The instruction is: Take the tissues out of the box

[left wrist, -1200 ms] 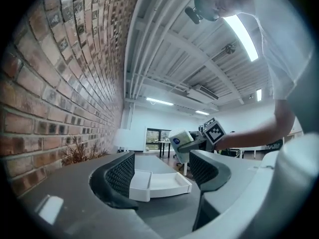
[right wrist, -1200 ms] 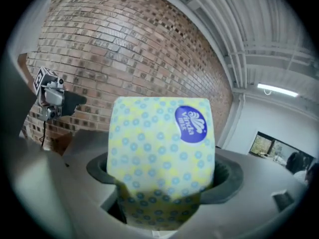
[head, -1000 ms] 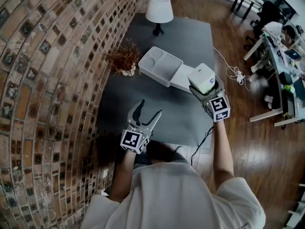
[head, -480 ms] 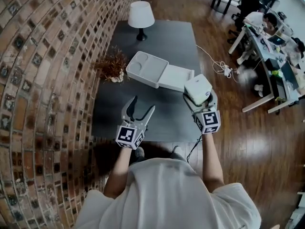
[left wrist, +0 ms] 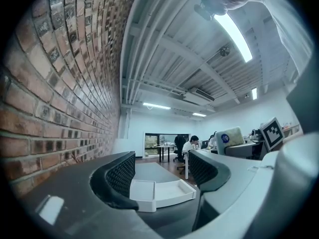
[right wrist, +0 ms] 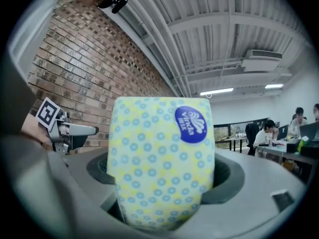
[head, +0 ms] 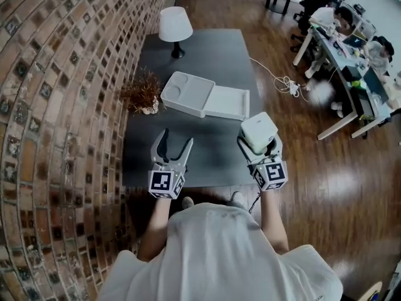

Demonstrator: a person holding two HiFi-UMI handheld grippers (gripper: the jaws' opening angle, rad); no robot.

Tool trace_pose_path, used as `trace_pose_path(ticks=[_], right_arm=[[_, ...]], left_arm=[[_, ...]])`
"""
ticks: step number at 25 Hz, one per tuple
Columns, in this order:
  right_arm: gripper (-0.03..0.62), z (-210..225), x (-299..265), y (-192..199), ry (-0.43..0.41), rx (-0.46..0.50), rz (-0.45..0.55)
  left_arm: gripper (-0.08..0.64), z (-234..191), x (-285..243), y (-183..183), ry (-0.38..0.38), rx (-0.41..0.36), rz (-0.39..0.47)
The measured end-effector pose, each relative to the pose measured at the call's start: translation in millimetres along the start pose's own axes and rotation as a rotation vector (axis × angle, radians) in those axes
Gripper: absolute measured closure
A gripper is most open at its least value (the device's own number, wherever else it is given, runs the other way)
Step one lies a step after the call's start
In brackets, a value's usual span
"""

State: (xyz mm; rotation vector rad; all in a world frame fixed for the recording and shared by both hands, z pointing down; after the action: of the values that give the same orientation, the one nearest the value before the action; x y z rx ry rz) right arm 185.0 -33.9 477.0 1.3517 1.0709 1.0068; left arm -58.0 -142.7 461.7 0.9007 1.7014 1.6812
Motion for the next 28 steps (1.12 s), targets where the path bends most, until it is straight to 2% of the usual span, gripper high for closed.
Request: trace_pose_path(ticks=[4, 9, 16, 24, 28], right_arm=[[0.124, -5.5, 10.3, -7.0, 0.037, -0.012, 0.061], [0.124, -5.3, 11.9, -15.8, 0.041, -0.036, 0.136], [0.114, -9.1, 6.0, -23.6, 0.000, -0.044, 0.206], [0.115, -6.1, -7.3, -21.2, 0.000, 0.023, 0.136], [0.115, -4.1, -9.0, -18.4, 0.005, 0.025, 0.118]], left_arm=[[0.238, -1.5, 0.9, 0.7, -0.002, 0.002, 0.003], [0.241, 2.4, -1.4, 3.1, 0.012, 0.002, -0.002], [0.241, 6.1, -6.6, 6.5, 0.009, 0.013, -0.008], [0.241, 4.1, -13.5, 4.2, -0.005, -0.007, 0.004], [0.241, 4.7, -16.1, 4.0, -0.011, -0.016, 0.007]])
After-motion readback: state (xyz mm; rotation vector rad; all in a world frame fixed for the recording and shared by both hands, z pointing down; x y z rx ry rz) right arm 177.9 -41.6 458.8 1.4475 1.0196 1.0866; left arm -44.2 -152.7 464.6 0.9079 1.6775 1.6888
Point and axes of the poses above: the fingertips, and each gripper's own axes: x backward along the fingers, z to its right, y out of its underside, the point moved 3 cm from there along x, backward along the fingers, and after that the axes turned 14 degrees about -y, right-handed, at the moved point
